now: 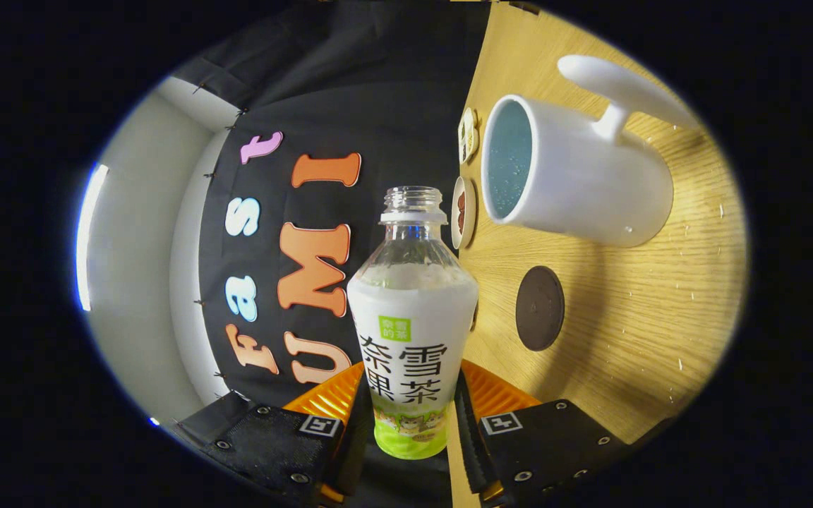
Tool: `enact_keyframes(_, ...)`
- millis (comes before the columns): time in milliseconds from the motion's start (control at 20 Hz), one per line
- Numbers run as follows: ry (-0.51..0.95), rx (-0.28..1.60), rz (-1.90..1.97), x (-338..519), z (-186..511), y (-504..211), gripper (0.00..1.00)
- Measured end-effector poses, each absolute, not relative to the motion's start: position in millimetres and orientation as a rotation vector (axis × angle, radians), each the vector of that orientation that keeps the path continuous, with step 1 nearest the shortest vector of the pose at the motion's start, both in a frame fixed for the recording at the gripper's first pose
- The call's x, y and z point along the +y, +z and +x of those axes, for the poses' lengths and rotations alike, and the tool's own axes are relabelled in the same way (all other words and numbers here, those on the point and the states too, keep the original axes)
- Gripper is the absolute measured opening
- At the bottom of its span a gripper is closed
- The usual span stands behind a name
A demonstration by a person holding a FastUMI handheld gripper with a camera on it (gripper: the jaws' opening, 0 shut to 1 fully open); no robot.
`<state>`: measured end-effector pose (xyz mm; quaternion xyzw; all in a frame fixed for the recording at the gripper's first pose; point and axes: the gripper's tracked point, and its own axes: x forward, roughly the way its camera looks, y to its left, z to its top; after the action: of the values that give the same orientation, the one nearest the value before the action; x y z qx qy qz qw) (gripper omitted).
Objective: Take the bottle from table, then pour the juice into the cup, finally place the bottle on the coaster
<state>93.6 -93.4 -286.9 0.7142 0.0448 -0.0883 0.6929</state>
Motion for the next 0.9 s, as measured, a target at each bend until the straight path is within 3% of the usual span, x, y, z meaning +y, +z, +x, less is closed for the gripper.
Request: enact_keyframes(900, -0.242, -0.005, 1.796, -118.1, 94.4, -275.4, 0.58)
